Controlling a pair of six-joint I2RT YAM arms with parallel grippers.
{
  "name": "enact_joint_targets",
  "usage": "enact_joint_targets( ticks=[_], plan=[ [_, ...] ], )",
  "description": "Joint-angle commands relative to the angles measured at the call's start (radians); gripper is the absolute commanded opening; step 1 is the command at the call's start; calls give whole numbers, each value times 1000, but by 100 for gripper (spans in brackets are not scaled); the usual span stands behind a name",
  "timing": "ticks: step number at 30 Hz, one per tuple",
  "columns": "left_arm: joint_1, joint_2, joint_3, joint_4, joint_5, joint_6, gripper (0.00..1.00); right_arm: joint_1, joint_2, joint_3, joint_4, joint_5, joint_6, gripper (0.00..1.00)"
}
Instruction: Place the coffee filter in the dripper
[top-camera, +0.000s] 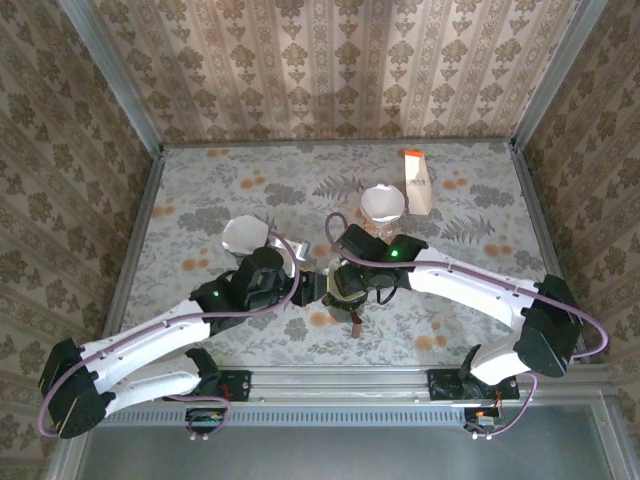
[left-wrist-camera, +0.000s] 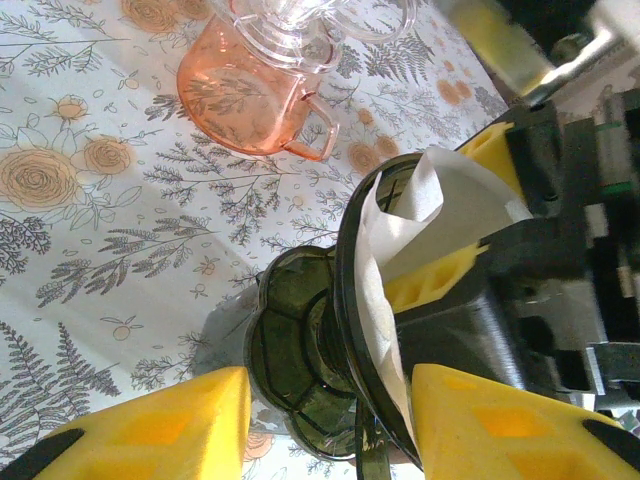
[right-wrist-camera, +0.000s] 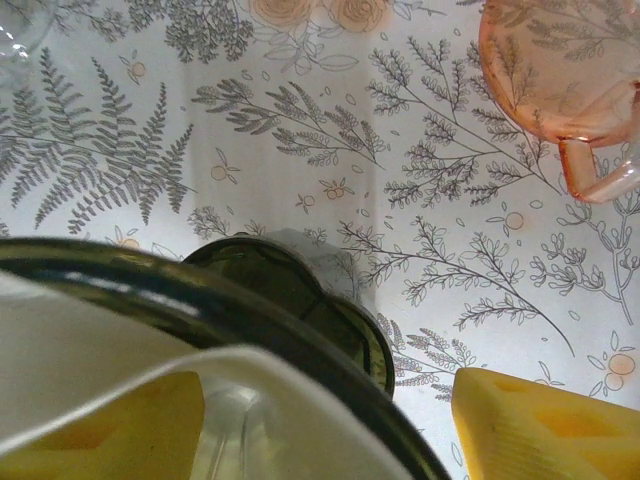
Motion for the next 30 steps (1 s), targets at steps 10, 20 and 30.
enact_joint_targets(
  ticks=[10, 20, 30],
  plan=[
    [0, 4, -17, 11, 10, -16, 48, -8, -150, -7, -88, 63, 25, 69],
    [1, 9, -18, 12, 10, -16, 47, -8, -194, -56, -96, 75, 44, 63],
    [0, 12, -15, 13, 13, -18, 48, -9, -215, -34, -74, 96, 10, 63]
  ],
)
